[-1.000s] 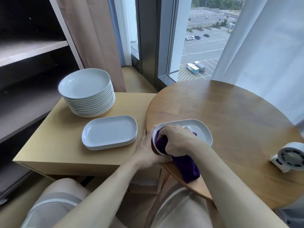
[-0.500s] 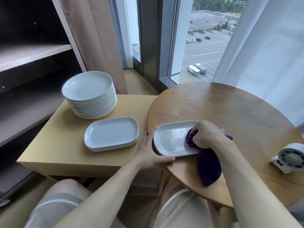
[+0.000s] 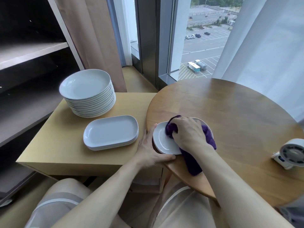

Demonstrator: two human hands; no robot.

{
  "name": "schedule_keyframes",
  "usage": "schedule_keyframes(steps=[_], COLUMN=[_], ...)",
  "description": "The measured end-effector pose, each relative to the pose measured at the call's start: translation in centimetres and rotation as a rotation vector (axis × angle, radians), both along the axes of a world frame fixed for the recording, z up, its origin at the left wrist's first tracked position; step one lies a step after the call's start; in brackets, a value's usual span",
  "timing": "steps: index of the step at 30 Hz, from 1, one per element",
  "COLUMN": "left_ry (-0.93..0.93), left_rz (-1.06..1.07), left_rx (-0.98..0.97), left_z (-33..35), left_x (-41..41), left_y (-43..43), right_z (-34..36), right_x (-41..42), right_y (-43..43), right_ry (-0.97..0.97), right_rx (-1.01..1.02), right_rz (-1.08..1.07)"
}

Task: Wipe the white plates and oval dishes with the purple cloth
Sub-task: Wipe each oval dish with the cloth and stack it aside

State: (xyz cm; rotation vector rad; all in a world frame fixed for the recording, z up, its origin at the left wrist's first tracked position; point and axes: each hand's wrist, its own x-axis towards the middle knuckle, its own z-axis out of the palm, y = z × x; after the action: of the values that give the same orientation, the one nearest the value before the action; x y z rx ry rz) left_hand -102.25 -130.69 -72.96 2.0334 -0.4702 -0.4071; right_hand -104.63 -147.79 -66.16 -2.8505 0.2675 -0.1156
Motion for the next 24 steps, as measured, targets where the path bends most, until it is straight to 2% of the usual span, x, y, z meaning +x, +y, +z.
schedule_keyframes(steps=[4, 10, 13, 17, 21, 24], left_ry=[-0.060, -0.004, -0.012, -0.031, -0.025, -0.015], left_rz=[0.008, 0.005, 0.022, 0.023, 0.016, 0.014], left_rx=[-0.043, 0.076, 0.077, 0.056, 0.060, 0.058], left_z=[0.0, 0.2, 0.3, 0.4, 0.2, 0.3], left_x=[0.2, 0.0, -0.1, -0.1, -0.3, -0.3], left_y=[-0.2, 0.0, 0.1, 0.3, 0.3, 0.3], right_z=[1.1, 3.4, 3.9, 4.1, 3.7, 2.8], right_x=[-0.5, -1.0, -0.8, -0.9, -1.3, -1.2], right_y=[3.1, 2.5, 1.5, -2.4, -5.6, -6.4], right_ry=[0.029, 0.324, 0.441, 0.517, 0.451, 0.308], right_rx=[0.029, 0.118, 0.115, 0.215, 0.261, 0.221], right_rz=[0.273, 0.288, 0.227, 0.089, -0.068, -0.192])
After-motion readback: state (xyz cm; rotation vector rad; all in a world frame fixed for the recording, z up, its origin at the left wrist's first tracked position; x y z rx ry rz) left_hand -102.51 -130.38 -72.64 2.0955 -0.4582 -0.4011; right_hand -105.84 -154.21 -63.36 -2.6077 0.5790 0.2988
